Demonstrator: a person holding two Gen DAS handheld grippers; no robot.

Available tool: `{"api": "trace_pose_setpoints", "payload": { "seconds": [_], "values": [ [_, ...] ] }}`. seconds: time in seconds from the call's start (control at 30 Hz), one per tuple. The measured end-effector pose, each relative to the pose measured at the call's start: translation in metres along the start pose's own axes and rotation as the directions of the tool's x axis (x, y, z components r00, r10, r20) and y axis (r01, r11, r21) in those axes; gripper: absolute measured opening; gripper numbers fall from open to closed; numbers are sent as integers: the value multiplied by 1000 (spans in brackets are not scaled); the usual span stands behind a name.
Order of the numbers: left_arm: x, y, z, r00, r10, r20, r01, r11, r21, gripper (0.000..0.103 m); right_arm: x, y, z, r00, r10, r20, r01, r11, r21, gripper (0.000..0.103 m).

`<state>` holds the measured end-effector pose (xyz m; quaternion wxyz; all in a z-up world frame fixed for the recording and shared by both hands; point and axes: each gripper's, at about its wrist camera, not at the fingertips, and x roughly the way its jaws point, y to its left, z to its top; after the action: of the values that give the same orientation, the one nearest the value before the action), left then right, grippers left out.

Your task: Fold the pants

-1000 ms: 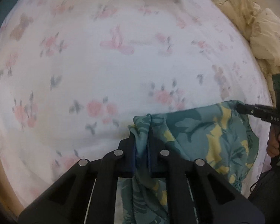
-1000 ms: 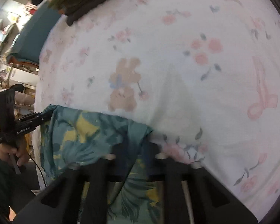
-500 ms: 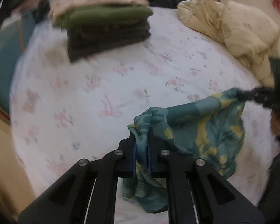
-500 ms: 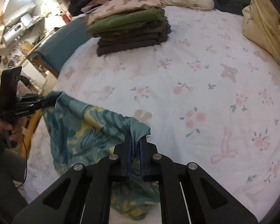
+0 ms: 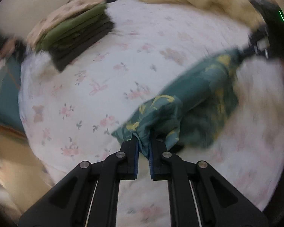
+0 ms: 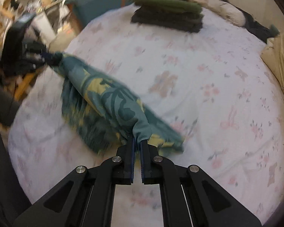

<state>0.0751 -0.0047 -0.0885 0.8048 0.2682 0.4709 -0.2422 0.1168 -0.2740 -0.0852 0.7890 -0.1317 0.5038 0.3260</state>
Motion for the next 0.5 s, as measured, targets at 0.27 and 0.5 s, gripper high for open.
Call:
{"api": "trace_pose_setpoints", "payload": {
  "seconds": [0.27,0.5],
  "values": [
    [57,-58,-29,985,37,-167,-3,980,199,6,42,18,-17,984,-94,-150,87,995,-55,4],
    [54,-29,-38,933,-82,-352,97,995,26,57,45,13,-36,954,-126,-274,111,991,-69,5]
  ]
}}
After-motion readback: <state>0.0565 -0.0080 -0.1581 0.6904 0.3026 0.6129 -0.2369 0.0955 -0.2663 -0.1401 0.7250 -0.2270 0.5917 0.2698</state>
